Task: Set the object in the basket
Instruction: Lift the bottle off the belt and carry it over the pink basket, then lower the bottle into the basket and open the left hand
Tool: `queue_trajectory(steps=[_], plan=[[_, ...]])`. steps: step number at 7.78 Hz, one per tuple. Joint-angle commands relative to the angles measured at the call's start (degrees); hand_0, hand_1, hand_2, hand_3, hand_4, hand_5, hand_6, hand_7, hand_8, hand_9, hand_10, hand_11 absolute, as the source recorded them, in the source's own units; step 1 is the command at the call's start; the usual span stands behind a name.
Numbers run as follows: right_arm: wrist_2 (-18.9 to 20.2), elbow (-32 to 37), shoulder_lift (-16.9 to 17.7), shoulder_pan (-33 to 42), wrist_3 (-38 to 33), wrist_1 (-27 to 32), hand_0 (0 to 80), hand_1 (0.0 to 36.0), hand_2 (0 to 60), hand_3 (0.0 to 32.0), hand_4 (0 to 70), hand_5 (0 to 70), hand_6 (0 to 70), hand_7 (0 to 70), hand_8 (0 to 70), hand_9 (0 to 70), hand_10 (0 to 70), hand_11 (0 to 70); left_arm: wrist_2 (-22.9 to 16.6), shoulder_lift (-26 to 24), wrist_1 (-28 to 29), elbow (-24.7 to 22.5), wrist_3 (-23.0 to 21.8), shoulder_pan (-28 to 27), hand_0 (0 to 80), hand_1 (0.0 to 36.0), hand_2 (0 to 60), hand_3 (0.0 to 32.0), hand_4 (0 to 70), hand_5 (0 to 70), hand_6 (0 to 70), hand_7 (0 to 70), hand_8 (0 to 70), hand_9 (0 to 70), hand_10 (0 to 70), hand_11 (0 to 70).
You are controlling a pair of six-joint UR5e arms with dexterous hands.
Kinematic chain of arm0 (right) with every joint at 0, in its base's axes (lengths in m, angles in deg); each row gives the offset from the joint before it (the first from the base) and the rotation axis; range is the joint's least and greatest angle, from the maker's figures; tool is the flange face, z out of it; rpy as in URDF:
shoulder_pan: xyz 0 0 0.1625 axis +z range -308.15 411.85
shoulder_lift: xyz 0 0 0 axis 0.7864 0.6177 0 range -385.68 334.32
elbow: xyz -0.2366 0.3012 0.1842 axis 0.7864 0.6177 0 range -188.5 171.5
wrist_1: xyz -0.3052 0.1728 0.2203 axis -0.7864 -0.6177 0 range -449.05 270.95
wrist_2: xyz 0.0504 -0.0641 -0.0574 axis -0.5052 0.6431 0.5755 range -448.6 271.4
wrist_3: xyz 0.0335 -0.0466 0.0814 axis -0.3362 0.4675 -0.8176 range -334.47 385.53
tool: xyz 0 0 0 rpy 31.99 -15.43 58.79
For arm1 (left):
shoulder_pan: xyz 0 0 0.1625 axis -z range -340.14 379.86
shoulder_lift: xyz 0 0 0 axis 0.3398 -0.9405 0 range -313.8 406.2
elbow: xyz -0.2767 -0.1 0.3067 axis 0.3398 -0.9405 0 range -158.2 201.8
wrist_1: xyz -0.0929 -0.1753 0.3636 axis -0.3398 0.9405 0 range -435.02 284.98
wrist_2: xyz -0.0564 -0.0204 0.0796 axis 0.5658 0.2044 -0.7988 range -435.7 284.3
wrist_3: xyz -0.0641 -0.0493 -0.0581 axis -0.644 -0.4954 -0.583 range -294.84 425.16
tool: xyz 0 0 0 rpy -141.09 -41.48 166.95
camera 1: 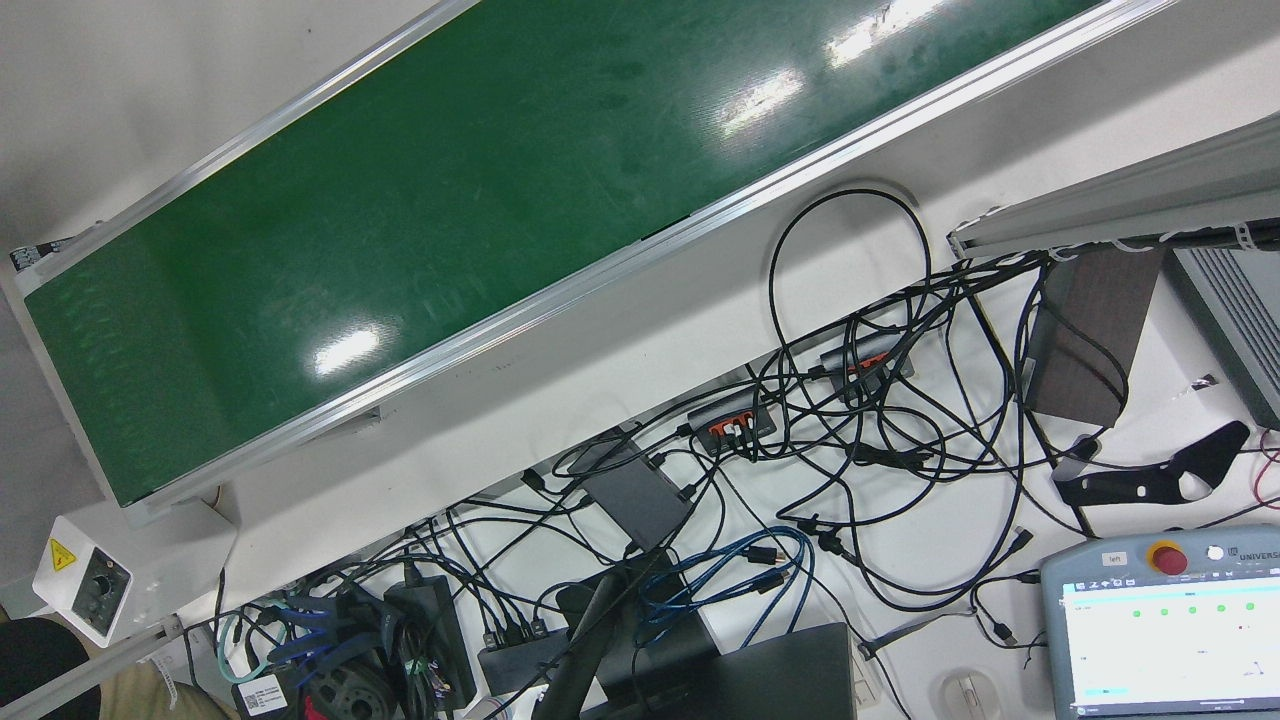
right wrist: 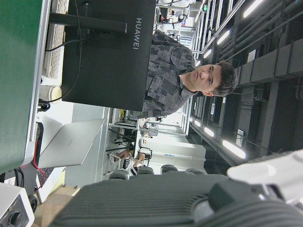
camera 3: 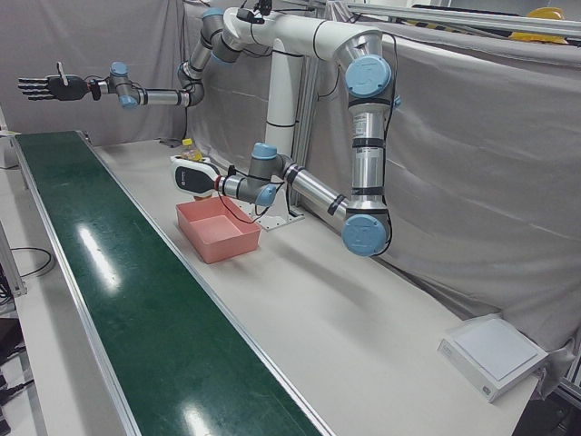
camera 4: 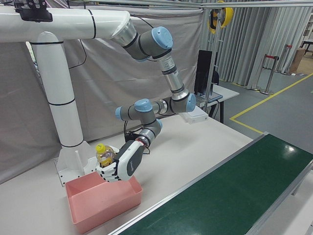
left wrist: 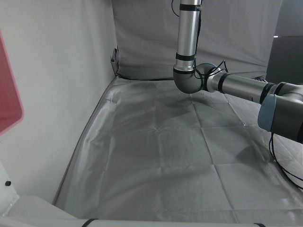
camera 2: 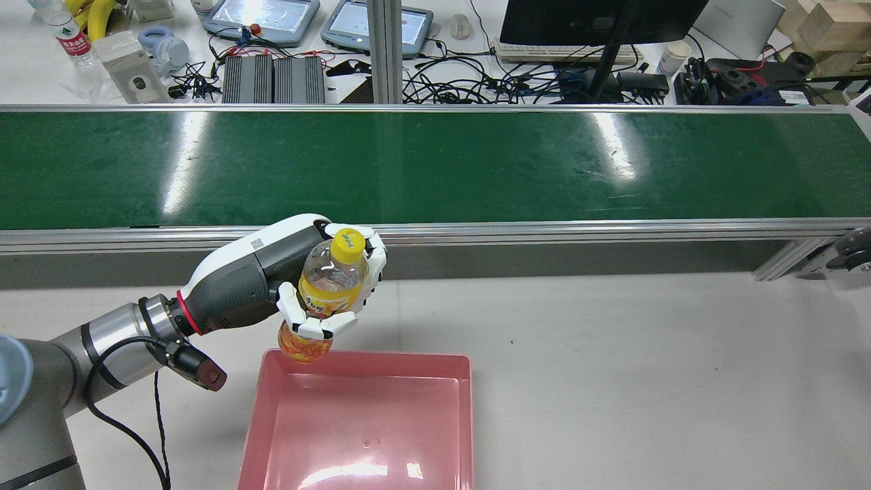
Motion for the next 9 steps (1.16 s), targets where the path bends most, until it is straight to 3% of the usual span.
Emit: queue_trajectory(steps=[1,3,4,5,6,7,8,9], plan=[[0.0,0.0,0.0,0.0,0.1,0.0,0.0,0.0,0.0,0.0,0.0,0.0,0.0,0.0,0.0,0.0,0.0,0.0,0.1,3.0,-0.9,-3.3,2.0,-3.6,55.2,24.1,60.0,0.0,39.2,70.0,57.0,70.0,70.0,70.0,70.0,70.0],[0.0,0.0,0.0,0.0,0.0,0.0,0.0,0.0,0.0,0.0,0.0,0.0,0.0,0.0,0.0,0.0,0.0,0.0,0.1,4.4,-1.2,-3.7,2.7,-4.6,56.5,23.6,60.0,0.0,39.2,70.0,54.0,70.0,70.0,70.0,70.0,70.0],[0.0,0.0,0.0,0.0,0.0,0.0,0.0,0.0,0.0,0.0,0.0,0.0,0.0,0.0,0.0,0.0,0.0,0.0,0.1,4.5,-2.0,-4.4,2.7,-5.7,57.6,20.5,43.1,0.0,39.2,70.0,49.1,67.9,65.5,70.0,70.0,70.0],[0.0,0.0,0.0,0.0,0.0,0.0,0.0,0.0,0.0,0.0,0.0,0.0,0.0,0.0,0.0,0.0,0.0,0.0,0.0,4.5,-3.0,-5.3,2.7,-5.8,55.5,13.9,14.5,0.0,38.3,69.2,33.9,49.9,49.1,66.0,61.2,70.0],[0.0,0.0,0.0,0.0,0.0,0.0,0.0,0.0,0.0,0.0,0.0,0.0,0.0,0.0,0.0,0.0,0.0,0.0,-0.1,4.6,-4.7,-7.1,2.7,-5.8,55.5,11.0,0.0,0.0,37.8,41.0,24.0,36.8,38.0,51.3,51.3,70.0],[0.0,0.0,0.0,0.0,0.0,0.0,0.0,0.0,0.0,0.0,0.0,0.0,0.0,0.0,0.0,0.0,0.0,0.0,-0.3,5.1,-6.1,-8.7,2.7,-5.8,55.0,9.4,0.0,0.0,36.3,38.8,17.7,26.3,28.3,39.1,43.8,62.5],[0.0,0.0,0.0,0.0,0.0,0.0,0.0,0.0,0.0,0.0,0.0,0.0,0.0,0.0,0.0,0.0,0.0,0.0,-0.3,7.5,-6.3,-10.3,2.7,-6.4,53.6,6.5,0.0,0.0,33.3,49.8,14.5,21.7,22.2,30.8,37.3,53.3],[0.0,0.0,0.0,0.0,0.0,0.0,0.0,0.0,0.0,0.0,0.0,0.0,0.0,0.0,0.0,0.0,0.0,0.0,-0.2,9.3,-6.7,-11.1,2.7,-6.9,53.7,2.3,0.0,0.0,26.5,58.9,14.3,26.0,21.8,31.3,35.2,50.5]])
